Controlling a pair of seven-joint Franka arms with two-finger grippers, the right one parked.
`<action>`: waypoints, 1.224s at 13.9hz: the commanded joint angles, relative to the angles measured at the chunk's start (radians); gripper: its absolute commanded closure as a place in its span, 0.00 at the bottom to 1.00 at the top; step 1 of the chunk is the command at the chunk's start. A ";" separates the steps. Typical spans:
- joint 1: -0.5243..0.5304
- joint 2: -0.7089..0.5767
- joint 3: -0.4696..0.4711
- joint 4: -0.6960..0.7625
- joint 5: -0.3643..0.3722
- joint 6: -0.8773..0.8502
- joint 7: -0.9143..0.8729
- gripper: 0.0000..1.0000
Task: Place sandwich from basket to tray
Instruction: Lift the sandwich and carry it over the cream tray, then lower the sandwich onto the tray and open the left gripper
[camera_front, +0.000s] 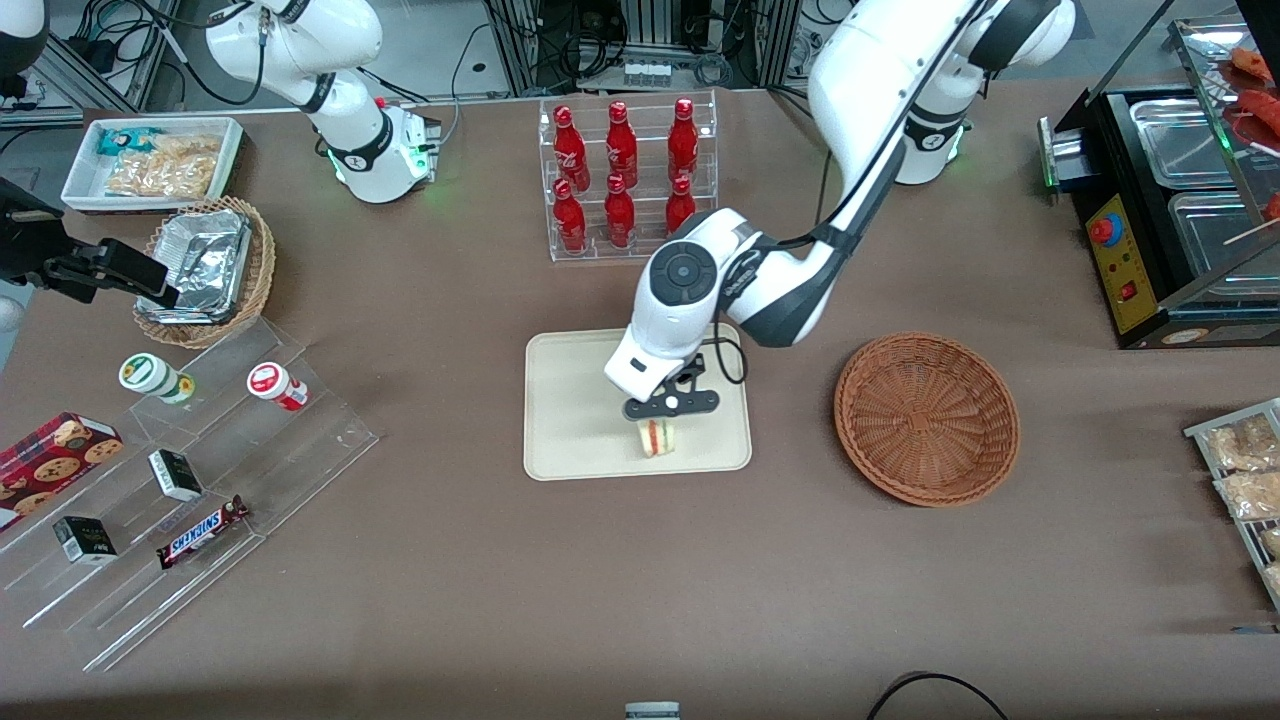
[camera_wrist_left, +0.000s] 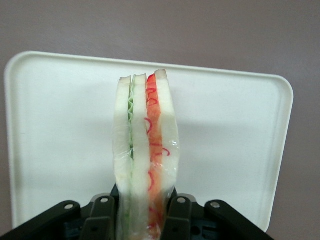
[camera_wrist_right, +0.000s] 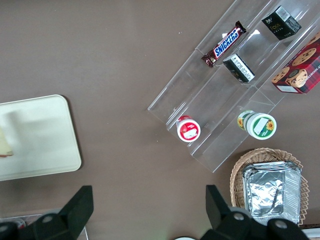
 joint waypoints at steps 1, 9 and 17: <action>-0.035 0.047 0.013 0.033 0.023 0.014 -0.001 0.67; -0.064 0.095 0.015 0.033 0.051 0.064 -0.004 0.00; -0.050 -0.107 0.067 0.004 0.031 -0.119 -0.022 0.00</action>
